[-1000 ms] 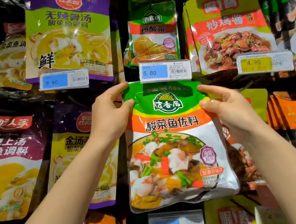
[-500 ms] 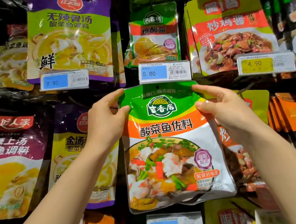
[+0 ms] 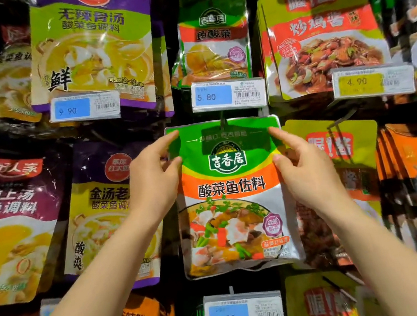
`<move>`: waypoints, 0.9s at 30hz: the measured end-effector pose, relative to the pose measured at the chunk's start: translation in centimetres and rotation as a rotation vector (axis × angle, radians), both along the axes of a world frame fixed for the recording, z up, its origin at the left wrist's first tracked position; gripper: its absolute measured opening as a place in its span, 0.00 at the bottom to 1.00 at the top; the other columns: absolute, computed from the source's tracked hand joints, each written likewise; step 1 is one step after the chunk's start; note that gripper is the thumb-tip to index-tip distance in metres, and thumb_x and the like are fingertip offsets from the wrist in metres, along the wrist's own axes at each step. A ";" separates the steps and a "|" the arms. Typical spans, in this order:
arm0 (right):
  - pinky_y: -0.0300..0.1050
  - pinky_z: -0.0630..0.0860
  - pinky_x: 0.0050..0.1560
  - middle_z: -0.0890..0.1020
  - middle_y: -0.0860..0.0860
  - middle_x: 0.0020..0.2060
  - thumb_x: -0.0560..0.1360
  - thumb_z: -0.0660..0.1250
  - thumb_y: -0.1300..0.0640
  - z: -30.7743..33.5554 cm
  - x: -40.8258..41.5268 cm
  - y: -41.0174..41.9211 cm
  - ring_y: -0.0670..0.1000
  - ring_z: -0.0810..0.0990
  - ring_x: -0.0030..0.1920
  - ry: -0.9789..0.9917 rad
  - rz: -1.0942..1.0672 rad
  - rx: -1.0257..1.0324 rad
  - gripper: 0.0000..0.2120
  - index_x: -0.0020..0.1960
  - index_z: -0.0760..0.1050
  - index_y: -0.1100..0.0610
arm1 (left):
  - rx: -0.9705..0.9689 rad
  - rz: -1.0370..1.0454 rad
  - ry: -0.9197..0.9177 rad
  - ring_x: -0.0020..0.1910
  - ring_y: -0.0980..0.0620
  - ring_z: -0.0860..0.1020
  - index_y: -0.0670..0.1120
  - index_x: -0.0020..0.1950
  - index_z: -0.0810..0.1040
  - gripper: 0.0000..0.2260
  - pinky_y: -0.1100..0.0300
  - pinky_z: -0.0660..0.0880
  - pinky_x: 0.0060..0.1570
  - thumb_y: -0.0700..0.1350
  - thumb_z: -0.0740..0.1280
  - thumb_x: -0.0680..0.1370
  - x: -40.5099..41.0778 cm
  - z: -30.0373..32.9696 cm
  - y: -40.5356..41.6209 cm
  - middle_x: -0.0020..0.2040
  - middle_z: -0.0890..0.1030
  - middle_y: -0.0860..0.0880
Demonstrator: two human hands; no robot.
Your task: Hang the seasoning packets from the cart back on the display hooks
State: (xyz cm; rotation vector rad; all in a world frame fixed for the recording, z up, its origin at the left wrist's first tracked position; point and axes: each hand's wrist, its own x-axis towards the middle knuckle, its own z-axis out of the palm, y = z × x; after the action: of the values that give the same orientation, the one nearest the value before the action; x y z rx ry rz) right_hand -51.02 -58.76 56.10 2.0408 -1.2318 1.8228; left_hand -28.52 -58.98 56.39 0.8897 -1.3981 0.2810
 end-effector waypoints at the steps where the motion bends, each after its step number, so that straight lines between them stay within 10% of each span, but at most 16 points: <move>1: 0.41 0.73 0.45 0.82 0.53 0.48 0.76 0.62 0.58 -0.4 0.1 0.4 0.50 0.79 0.43 0.037 -0.058 -0.067 0.22 0.68 0.68 0.44 | -0.006 -0.011 0.001 0.39 0.62 0.74 0.51 0.65 0.74 0.21 0.81 0.67 0.42 0.37 0.69 0.74 0.0 -0.5 0.0 0.49 0.75 0.51; 7: 0.45 0.58 0.67 0.43 0.50 0.75 0.68 0.71 0.43 -4.7 2.6 1.0 0.55 0.53 0.75 0.233 -0.182 -0.144 0.37 0.72 0.58 0.41 | -0.148 0.176 -0.390 0.74 0.45 0.54 0.56 0.71 0.66 0.29 0.48 0.54 0.71 0.60 0.66 0.71 -2.0 -5.6 -0.4 0.75 0.55 0.46; 13: 0.46 0.71 0.58 0.33 0.47 0.74 0.68 0.70 0.40 -6.1 3.5 -0.1 0.56 0.67 0.68 0.223 -0.156 0.087 0.42 0.72 0.47 0.34 | 0.019 0.143 -0.643 0.76 0.49 0.40 0.63 0.74 0.48 0.42 0.35 0.47 0.70 0.69 0.62 0.64 -2.2 -6.9 -3.1 0.77 0.46 0.51; 18: 0.46 0.72 0.58 0.31 0.45 0.72 0.71 0.68 0.41 -6.4 3.9 -1.2 0.54 0.66 0.69 0.234 -0.189 0.102 0.40 0.74 0.47 0.37 | 0.064 0.196 -0.722 0.75 0.48 0.38 0.62 0.75 0.47 0.44 0.39 0.45 0.71 0.69 0.62 0.63 -1.9 -7.7 -4.7 0.78 0.43 0.50; 22: 0.51 0.68 0.65 0.33 0.48 0.74 0.71 0.68 0.43 -6.8 4.1 -1.7 0.56 0.47 0.75 0.229 -0.245 0.051 0.38 0.74 0.50 0.39 | 0.050 0.189 -0.710 0.76 0.49 0.39 0.61 0.75 0.47 0.42 0.43 0.43 0.70 0.69 0.60 0.65 -1.9 -7.7 -4.9 0.78 0.42 0.52; 27: 0.54 0.58 0.70 0.50 0.55 0.76 0.72 0.69 0.52 -7.8 4.3 -2.1 0.55 0.48 0.75 0.295 -0.325 -0.113 0.31 0.72 0.62 0.48 | 0.008 0.135 -0.745 0.76 0.52 0.46 0.59 0.76 0.50 0.41 0.48 0.50 0.71 0.60 0.67 0.68 -0.9 -8.2 -4.2 0.77 0.51 0.51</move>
State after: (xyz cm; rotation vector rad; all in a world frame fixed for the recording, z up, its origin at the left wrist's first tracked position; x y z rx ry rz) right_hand -46.73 -60.85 48.34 1.8371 -1.2547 1.3594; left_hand -29.42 -63.14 48.18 0.9285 -2.0194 0.7663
